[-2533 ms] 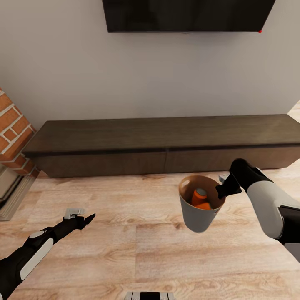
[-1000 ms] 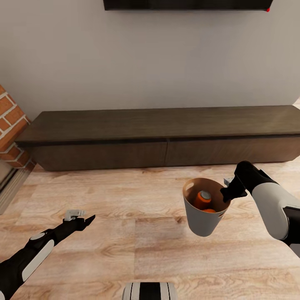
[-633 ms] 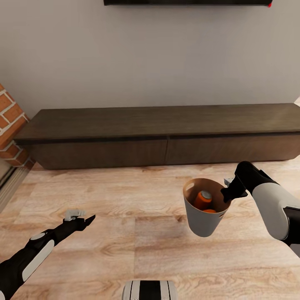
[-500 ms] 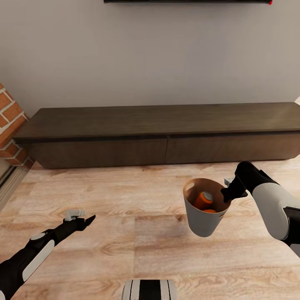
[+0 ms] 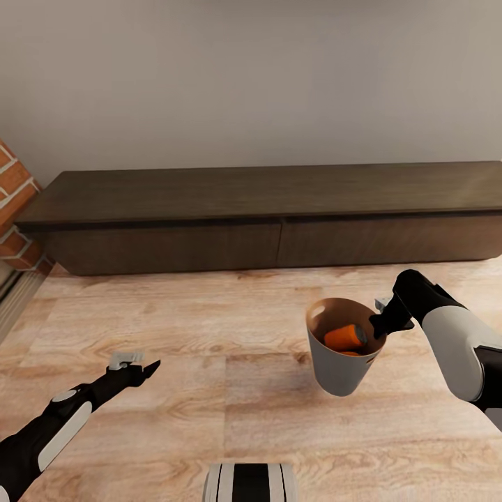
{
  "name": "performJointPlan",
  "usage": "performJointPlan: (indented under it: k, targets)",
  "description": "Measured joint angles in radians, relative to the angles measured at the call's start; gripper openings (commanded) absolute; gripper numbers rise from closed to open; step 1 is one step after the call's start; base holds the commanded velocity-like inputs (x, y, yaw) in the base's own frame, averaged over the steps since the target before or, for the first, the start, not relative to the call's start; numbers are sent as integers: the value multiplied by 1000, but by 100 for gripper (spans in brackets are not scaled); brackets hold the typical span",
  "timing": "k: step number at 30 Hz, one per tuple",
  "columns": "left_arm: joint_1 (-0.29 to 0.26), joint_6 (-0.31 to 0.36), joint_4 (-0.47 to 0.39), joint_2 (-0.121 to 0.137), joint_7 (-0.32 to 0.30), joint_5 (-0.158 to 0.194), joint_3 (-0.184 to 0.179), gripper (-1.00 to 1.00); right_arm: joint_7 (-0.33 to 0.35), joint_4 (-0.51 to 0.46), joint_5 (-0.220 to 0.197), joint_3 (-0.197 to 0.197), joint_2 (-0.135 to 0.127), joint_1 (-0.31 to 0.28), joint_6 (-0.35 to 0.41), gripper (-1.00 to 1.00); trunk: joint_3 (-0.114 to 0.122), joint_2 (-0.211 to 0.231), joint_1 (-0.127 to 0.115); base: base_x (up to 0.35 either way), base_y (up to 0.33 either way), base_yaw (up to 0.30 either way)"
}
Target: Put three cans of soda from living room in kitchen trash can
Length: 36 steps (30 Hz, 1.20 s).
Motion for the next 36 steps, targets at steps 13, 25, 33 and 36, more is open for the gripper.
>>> performJointPlan:
  k: [13, 25, 33, 36]
  targets:
    - [0, 0, 0, 0, 0, 0, -9, 100, 1, 0, -6, -2, 0, 0, 2, -100, -23, -1, 3, 0, 0, 0]
    - [0, -19, 72, -1, -1, 1, -11, 100, 2, 0, -8, -2, 0, 0, 2, -100, -46, -3, 5, 0, 0, 0]
    - [0, -37, 97, -2, -2, 2, -12, 100, 4, 0, -3, -1, 1, 1, 0, -100, -70, -4, 8, 0, 0, 0]
    - [0, -38, 98, -2, -4, 2, -11, 100, 3, 0, -3, -1, 1, 1, 0, -100, -70, -4, 8, 0, 0, 0]
